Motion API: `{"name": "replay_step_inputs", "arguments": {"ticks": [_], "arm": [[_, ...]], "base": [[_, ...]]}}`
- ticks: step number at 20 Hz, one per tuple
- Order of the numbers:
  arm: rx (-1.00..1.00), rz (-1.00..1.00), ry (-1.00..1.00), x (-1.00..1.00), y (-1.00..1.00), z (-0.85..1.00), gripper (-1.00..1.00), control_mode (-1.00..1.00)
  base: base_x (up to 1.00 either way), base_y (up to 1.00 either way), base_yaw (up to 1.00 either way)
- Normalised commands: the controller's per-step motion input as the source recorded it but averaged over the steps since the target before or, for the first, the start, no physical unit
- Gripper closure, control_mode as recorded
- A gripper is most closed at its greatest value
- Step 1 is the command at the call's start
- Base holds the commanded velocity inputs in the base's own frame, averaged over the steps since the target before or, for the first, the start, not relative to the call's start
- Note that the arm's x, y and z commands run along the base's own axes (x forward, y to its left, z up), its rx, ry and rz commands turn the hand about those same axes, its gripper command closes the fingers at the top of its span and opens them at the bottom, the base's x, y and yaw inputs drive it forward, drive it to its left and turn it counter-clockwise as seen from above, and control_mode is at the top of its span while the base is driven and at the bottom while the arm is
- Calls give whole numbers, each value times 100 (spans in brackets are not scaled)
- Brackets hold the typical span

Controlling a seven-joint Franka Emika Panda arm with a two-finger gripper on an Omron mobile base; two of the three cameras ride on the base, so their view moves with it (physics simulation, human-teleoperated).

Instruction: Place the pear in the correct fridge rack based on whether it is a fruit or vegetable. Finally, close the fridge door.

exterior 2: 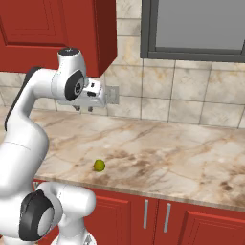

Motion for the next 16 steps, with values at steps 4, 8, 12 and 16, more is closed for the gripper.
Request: {"name": "replay_step_inputs", "arguments": {"ticks": [4, 8, 12, 16], "arm": [[0, 0, 0, -25, 1, -9, -100, -100], [0, 0, 1, -54, 2, -68, -100, -100], [0, 0, 13, -41, 0, -100, -100, -100], [-3, 0, 26, -8, 0, -100, -100, -100]], "base": [[0, 0, 0], [0, 0, 0], [0, 0, 0], [0, 0, 0]]}}
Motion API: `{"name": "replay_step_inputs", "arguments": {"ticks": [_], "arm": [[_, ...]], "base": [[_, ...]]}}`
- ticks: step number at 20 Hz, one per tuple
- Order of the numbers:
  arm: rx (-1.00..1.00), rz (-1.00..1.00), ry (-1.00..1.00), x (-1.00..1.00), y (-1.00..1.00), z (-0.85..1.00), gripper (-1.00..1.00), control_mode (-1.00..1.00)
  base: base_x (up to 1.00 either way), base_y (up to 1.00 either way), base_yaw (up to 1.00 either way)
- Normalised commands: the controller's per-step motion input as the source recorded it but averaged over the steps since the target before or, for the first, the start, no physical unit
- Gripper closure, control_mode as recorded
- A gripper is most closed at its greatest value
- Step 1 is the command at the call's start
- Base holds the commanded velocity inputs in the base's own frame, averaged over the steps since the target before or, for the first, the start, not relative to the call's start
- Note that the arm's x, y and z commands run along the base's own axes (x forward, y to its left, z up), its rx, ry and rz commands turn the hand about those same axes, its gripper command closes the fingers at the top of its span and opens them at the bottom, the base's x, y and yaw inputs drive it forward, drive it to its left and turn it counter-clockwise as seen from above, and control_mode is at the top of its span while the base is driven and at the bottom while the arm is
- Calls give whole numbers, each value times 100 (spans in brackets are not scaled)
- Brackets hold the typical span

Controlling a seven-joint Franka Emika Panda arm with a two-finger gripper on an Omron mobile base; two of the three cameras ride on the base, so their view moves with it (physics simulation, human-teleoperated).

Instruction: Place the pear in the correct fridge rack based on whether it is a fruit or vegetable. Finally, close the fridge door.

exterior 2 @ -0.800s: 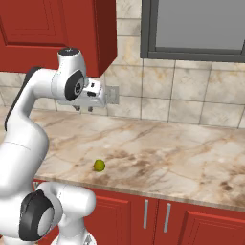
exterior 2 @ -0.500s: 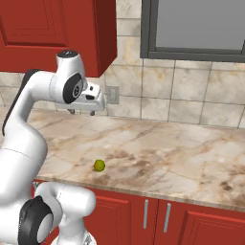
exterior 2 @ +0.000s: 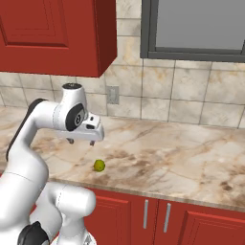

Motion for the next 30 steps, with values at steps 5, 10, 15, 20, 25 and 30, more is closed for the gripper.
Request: {"name": "replay_step_inputs", "arguments": {"ticks": [5, 10, 15, 20, 25, 30], "arm": [[-2, 6, 11, 1, 2, -80, -100, -100], [0, 16, -3, 9, -5, -56, -100, -100], [0, 14, -2, 20, -4, -29, -100, -100], [0, 12, 0, 10, -15, -15, -100, -100], [0, 7, 0, 6, -20, -6, -100, -100], [0, 6, 2, 31, -1, -18, -100, -100]], "base": [[0, 0, 0], [0, 0, 0], [0, 0, 0], [0, 0, 0], [0, 0, 0], [0, 0, 0]]}}
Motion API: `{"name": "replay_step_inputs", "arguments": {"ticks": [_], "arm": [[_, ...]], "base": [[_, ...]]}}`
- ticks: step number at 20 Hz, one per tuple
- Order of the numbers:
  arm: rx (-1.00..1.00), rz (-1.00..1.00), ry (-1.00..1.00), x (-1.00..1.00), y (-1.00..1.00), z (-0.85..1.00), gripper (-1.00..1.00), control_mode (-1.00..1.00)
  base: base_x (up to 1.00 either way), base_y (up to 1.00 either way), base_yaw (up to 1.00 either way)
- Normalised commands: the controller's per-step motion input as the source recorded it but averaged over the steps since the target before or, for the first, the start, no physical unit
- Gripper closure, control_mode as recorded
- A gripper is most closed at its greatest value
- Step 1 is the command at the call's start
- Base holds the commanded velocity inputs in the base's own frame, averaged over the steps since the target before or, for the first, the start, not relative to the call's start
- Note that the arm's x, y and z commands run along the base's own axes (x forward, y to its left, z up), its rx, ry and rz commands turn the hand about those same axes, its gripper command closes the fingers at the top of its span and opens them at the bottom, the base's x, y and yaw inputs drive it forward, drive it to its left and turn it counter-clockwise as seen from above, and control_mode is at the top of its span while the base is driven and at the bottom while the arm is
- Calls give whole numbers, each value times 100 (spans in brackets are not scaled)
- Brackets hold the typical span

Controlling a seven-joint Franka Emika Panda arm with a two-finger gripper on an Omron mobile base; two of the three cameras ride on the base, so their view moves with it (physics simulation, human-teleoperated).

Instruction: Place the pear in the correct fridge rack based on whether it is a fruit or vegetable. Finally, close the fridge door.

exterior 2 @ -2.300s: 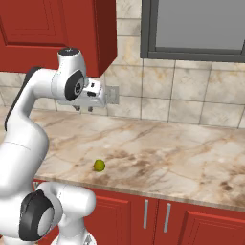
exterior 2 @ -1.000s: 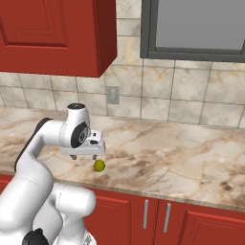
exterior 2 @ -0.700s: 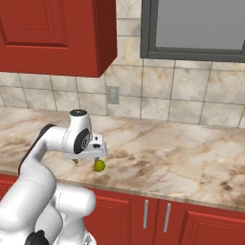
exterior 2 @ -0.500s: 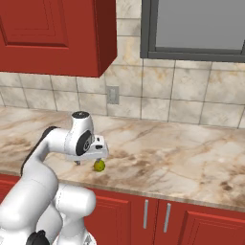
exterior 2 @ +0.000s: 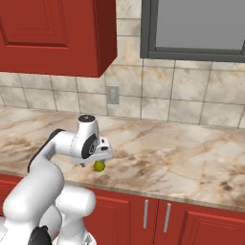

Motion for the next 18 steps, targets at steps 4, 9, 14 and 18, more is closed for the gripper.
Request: {"name": "replay_step_inputs", "arguments": {"ticks": [4, 9, 14, 18], "arm": [[0, 3, 6, 48, 1, -24, -100, -100], [0, 4, 3, 29, -1, -16, -100, -100], [0, 0, 0, 8, 0, -2, -100, -100], [0, 0, 0, 2, 0, -22, -100, -100]], "base": [[0, 0, 0], [0, 0, 0], [0, 0, 0], [0, 0, 0]]}}
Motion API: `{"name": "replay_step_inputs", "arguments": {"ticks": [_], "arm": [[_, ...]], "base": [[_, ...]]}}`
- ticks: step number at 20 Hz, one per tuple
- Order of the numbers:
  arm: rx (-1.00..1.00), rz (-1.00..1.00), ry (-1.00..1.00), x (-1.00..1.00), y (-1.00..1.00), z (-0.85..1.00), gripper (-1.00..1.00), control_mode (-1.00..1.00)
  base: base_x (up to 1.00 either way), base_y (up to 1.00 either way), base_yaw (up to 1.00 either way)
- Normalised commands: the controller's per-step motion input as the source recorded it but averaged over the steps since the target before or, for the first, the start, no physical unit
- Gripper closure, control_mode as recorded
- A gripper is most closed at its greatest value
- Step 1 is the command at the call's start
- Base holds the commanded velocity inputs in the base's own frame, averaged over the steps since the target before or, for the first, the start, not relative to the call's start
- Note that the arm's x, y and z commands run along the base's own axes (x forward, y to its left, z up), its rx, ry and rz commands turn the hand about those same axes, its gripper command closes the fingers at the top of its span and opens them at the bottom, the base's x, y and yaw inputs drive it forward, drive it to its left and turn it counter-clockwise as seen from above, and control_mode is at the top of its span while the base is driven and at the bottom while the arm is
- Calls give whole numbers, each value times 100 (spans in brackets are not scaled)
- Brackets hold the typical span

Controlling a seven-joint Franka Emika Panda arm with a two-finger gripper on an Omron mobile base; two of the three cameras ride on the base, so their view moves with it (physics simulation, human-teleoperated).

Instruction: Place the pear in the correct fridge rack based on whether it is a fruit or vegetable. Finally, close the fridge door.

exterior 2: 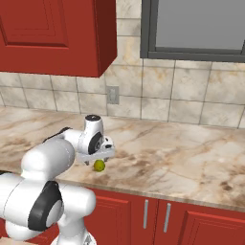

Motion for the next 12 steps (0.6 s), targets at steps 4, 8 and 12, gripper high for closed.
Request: {"name": "replay_step_inputs", "arguments": {"ticks": [4, 8, 12], "arm": [[0, 1, 0, -10, -4, -31, -100, -100], [0, 0, 0, -3, 0, -32, -100, -100], [0, 1, 2, 5, 0, -23, -100, -100]], "base": [[0, 0, 0], [0, 0, 0], [0, 0, 0]]}}
